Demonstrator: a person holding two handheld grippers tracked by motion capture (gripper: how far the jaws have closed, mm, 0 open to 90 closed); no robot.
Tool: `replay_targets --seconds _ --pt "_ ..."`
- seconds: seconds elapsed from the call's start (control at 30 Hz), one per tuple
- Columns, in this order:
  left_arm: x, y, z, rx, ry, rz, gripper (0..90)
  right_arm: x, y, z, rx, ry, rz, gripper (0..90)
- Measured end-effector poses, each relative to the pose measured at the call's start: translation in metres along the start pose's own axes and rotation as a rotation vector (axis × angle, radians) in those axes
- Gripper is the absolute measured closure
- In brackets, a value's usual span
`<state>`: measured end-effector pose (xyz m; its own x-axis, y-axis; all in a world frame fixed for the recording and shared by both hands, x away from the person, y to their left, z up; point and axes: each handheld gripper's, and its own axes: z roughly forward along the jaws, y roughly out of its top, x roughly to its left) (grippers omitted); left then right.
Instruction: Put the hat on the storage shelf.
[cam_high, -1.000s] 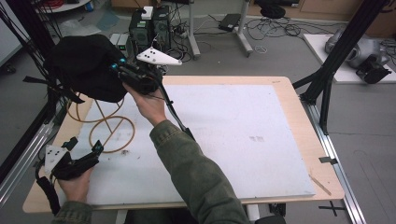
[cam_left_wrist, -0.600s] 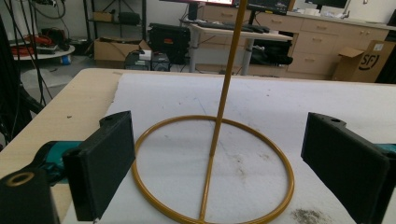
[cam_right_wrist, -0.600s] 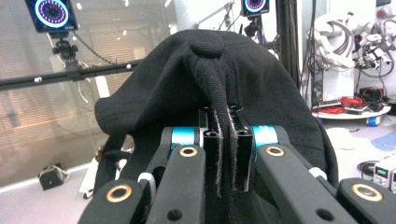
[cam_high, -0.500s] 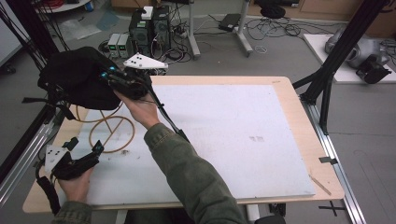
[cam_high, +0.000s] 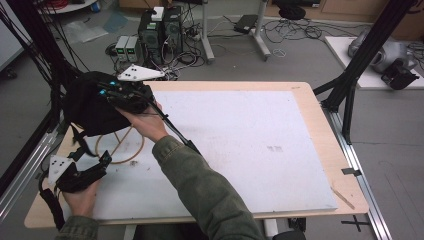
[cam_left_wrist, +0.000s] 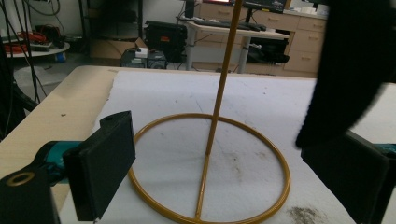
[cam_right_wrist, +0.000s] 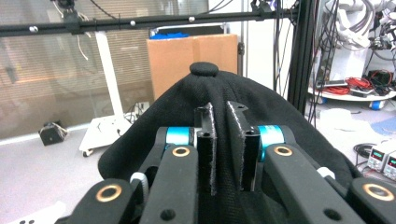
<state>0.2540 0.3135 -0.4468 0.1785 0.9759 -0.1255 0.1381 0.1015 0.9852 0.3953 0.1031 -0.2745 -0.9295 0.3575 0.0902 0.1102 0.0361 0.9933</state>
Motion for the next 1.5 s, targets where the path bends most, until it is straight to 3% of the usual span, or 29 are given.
replay_targets --seconds 0.43,0.63,0.73,0.8,0.83,0.87,0.9,0.93,1.17,1.3,1.5 --pt "-0.001 0.000 0.000 0.001 -0.005 0.007 10.3 -0.004 -0.012 -0.001 0.036 -0.027 0.018 75.2" --pt "-0.001 0.000 0.000 0.000 -0.003 0.007 10.3 -0.007 -0.014 -0.004 0.017 -0.049 0.040 63.7" --pt "0.000 0.000 0.000 0.000 -0.003 0.010 10.3 -0.009 -0.013 -0.007 0.000 -0.047 0.061 51.2" --pt "-0.001 0.000 0.000 0.000 -0.003 0.011 10.3 -0.012 -0.013 -0.009 -0.002 -0.028 0.077 34.3" --pt "-0.001 0.000 0.000 0.000 -0.003 0.012 10.3 -0.012 -0.013 -0.009 -0.002 -0.028 0.077 34.3" --pt "-0.001 0.000 0.000 0.000 -0.002 0.012 10.3 -0.014 -0.013 -0.010 0.005 -0.049 0.071 15.4" --pt "-0.001 0.000 0.000 0.000 -0.002 0.012 10.3 -0.014 -0.013 -0.010 0.005 -0.049 0.071 15.4" --pt "-0.001 0.000 0.000 0.000 -0.003 0.010 10.2 -0.014 -0.015 -0.012 0.012 -0.089 0.038 10.1" --pt "-0.002 0.000 0.001 -0.002 -0.005 0.017 10.3 -0.018 -0.019 -0.028 0.017 -0.115 -0.024 10.1" --pt "-0.003 0.000 0.001 -0.003 -0.003 0.018 10.2 -0.024 -0.021 -0.043 0.014 -0.119 -0.028 10.1" --pt "-0.003 0.000 0.002 0.000 -0.004 0.022 10.3 -0.034 -0.025 -0.071 0.007 -0.164 -0.037 10.1"
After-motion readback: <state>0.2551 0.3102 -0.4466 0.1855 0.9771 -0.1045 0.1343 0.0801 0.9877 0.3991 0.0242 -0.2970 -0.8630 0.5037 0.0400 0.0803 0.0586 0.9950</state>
